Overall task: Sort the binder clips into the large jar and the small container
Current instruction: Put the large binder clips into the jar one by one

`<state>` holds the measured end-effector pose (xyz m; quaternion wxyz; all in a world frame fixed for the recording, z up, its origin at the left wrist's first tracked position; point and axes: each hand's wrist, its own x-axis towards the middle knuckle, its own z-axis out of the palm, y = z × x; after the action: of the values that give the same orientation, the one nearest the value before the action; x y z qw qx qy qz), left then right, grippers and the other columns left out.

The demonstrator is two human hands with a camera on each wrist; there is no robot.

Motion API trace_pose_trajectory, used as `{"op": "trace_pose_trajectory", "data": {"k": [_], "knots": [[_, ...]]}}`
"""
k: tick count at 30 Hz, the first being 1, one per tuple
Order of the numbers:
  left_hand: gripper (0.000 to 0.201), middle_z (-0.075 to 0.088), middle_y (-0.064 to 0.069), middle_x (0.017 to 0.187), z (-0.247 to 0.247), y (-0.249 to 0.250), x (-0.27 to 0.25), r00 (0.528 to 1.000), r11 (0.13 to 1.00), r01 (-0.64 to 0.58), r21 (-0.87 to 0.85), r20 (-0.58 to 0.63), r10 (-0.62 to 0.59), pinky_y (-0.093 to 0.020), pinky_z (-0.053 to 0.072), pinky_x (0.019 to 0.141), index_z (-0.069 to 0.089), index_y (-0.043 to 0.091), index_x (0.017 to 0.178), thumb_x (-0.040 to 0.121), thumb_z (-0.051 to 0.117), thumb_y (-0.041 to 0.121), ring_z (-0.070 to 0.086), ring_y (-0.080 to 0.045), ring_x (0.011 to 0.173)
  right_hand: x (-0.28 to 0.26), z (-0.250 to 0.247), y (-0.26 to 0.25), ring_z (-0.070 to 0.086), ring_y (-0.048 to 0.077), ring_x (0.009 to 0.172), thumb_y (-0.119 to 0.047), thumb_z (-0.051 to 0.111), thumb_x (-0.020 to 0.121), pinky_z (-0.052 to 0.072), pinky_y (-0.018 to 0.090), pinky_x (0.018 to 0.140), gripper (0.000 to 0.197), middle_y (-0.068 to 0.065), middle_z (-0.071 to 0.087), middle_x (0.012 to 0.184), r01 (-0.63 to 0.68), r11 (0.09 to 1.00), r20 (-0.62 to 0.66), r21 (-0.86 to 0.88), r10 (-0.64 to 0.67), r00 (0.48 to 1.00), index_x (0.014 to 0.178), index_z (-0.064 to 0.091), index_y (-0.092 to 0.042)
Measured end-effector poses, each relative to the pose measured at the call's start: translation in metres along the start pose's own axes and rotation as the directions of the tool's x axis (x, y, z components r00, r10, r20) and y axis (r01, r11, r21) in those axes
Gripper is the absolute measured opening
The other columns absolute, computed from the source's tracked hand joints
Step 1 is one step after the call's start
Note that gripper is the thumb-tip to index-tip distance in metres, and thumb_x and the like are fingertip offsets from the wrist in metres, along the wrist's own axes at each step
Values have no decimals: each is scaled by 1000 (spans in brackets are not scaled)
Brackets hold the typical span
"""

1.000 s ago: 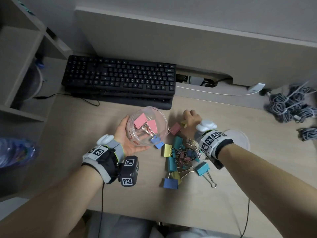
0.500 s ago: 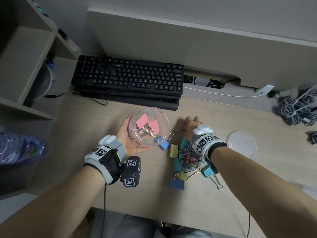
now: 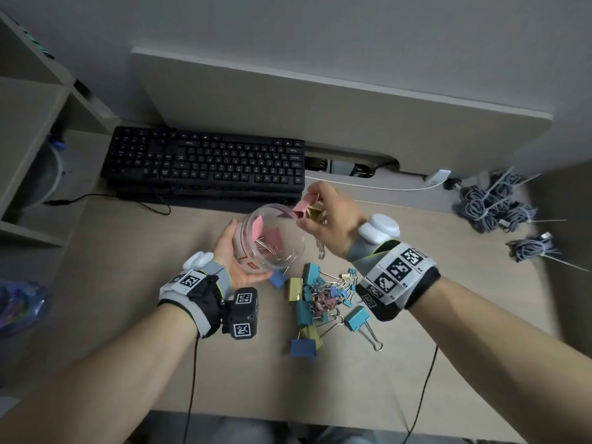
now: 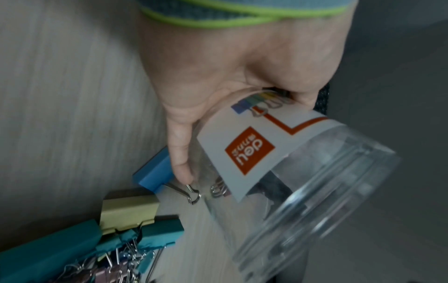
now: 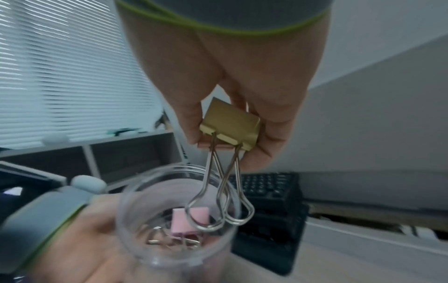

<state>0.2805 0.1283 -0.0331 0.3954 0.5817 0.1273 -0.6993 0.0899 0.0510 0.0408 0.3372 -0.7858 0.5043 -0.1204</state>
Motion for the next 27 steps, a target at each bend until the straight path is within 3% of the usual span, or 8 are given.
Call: {"op": "trace_pose_trajectory", "data": {"k": [3, 8, 13, 15, 18, 20, 23, 27], "knots": [[79, 66, -24, 120, 10, -3, -4, 997, 1000, -2, 13, 74, 2, -56, 54, 79, 59, 10, 128, 86, 42, 74, 63, -42, 107, -4, 3, -20, 50, 12, 88, -23, 73, 83, 34, 15, 69, 48, 3, 58, 109, 102, 995, 25, -16, -101, 995, 122, 50, -7], [78, 71, -19, 113, 17, -9, -7, 990, 1000, 12, 8, 143, -13, -59, 47, 97, 63, 11, 125, 88, 36, 74, 64, -39, 107, -11, 16, -32, 54, 21, 101, -10, 76, 75, 27, 14, 75, 55, 8, 59, 119, 190, 980, 128, -61, -181, 975, 123, 52, -6], [70, 74, -16, 105, 18, -12, -12, 984, 999, 0, 33, 179, -6, -56, 56, 76, 68, 17, 116, 89, 36, 73, 69, -38, 95, -13, 27, -38, 53, 25, 116, -17, 78, 75, 40, 26, 91, 61, 8, 58, 128, 200, 971, 223, -127, -169, 960, 129, 50, -8], [67, 73, -16, 106, 17, -14, -13, 980, 1000, -4, 16, 201, 0, -58, 54, 82, 72, 19, 108, 89, 36, 72, 68, -39, 96, -13, 25, -41, 52, 25, 119, -20, 75, 78, 38, 26, 93, 59, 8, 55, 132, 193, 970, 249, -150, -152, 956, 130, 50, -8], [67, 72, -14, 111, 14, -16, -13, 972, 1000, -8, 1, 234, 7, -62, 45, 99, 76, 23, 107, 89, 35, 73, 66, -39, 102, -13, 19, -41, 54, 24, 114, -24, 74, 81, 37, 21, 84, 53, 8, 52, 131, 149, 978, 269, -144, -106, 957, 128, 53, -8], [73, 73, -14, 104, 12, -17, -12, 974, 1000, -4, 6, 228, 2, -59, 47, 96, 71, 20, 117, 88, 33, 74, 69, -38, 94, -13, 15, -41, 57, 26, 106, -28, 75, 81, 46, 28, 83, 54, 8, 52, 125, 112, 982, 274, -151, -67, 959, 127, 52, -11], [79, 71, -17, 112, 11, -17, -13, 977, 1000, 10, 4, 212, -11, -57, 49, 94, 66, 14, 123, 86, 34, 76, 66, -40, 103, -13, 7, -41, 61, 26, 94, -34, 75, 81, 54, 37, 80, 49, 7, 52, 115, 87, 982, 265, -166, -40, 963, 120, 54, -12], [82, 69, -21, 119, 12, -19, -14, 978, 1000, 9, -2, 209, -8, -56, 50, 93, 65, 10, 124, 85, 35, 77, 65, -41, 109, -11, -3, -46, 57, 21, 91, -35, 76, 80, 49, 32, 79, 50, 7, 52, 114, 117, 986, 212, -122, -89, 973, 120, 56, -12]]}}
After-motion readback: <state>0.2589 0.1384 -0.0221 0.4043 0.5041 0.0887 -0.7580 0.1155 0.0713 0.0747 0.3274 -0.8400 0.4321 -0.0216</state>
